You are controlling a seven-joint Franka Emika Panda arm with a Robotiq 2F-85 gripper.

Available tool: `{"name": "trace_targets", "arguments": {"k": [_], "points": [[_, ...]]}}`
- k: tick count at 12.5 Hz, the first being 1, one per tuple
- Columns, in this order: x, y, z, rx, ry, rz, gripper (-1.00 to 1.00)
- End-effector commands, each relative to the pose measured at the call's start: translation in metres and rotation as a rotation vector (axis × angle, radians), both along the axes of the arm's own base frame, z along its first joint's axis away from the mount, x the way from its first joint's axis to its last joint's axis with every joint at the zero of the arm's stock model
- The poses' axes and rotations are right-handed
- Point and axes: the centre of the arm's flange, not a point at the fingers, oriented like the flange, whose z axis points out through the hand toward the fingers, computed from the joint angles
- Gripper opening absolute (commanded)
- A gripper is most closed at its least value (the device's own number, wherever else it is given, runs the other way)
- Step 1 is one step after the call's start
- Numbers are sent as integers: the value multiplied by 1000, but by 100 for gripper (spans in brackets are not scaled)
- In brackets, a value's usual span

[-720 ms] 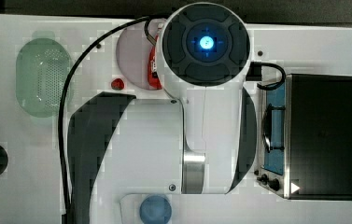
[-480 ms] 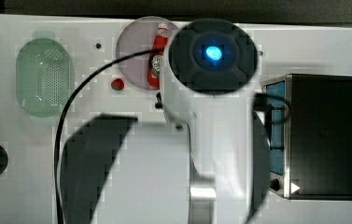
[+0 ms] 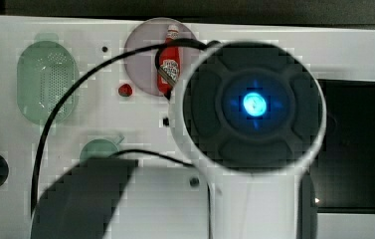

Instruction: Pick ketchup from plate and place it on table.

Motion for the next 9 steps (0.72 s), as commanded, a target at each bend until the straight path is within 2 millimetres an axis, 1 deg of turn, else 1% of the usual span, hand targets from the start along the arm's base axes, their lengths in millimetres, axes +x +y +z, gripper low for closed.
{"name": "trace_targets", "arguments": {"k": [1, 3, 5, 9], "points": [[35, 15, -75, 16, 103, 80, 100], [54, 23, -102, 25, 101, 140, 100], [71, 27, -134, 36, 107, 207, 100], [106, 28, -203, 59, 79, 397, 100]]}}
